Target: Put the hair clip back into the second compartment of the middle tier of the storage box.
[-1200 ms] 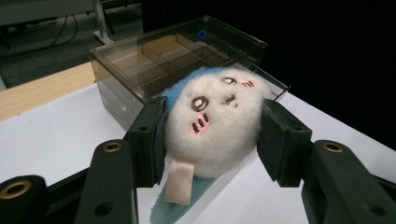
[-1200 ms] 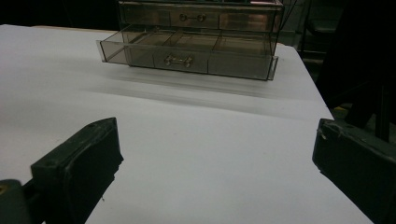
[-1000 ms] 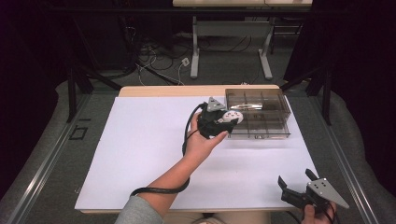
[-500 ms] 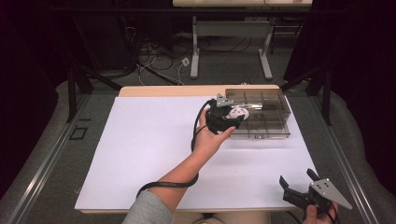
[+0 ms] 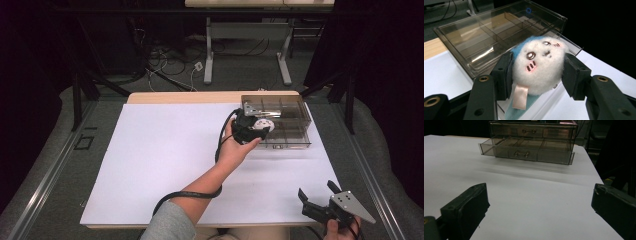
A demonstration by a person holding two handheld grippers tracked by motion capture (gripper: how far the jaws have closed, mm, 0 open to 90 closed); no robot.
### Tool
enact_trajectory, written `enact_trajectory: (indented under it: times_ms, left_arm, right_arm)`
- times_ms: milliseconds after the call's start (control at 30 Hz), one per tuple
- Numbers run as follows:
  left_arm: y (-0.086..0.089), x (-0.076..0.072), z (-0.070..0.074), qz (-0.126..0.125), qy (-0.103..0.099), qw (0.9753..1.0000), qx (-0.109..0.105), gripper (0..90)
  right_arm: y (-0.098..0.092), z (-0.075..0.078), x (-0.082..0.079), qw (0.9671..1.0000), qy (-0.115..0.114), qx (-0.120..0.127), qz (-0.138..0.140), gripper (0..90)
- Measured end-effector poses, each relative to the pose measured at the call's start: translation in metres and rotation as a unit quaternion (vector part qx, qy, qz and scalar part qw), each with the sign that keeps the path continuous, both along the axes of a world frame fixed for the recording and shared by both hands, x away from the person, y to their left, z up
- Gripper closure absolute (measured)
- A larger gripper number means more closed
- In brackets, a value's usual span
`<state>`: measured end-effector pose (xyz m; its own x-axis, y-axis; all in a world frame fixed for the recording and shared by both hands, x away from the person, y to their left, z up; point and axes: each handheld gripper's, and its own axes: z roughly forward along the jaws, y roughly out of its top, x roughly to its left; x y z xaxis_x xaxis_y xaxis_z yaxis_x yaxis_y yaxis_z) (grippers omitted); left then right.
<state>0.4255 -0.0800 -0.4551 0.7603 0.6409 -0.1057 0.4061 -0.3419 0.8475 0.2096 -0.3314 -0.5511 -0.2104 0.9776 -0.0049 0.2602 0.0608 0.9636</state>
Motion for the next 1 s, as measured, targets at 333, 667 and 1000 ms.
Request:
enact_trajectory:
  times_ms: [333,667,1000]
  left_arm:
    - [-0.011,0.004,-0.011,0.003,0.003,0.9998,0.02,46.9]
    - [-0.019,0.008,-0.017,0.01,0.012,0.9995,0.029,46.5]
    - [-0.029,0.01,-0.02,0.011,0.016,0.9992,0.036,46.1]
  right_arm:
    - [-0.001,-0.001,0.001,1.0,0.003,-0.003,0.0,0.8]
    - [0.001,-0.001,0.001,1.0,0.004,-0.003,0.0,0.8]
    - [0.002,-0.001,0.001,1.0,0.004,-0.003,0.003,0.8]
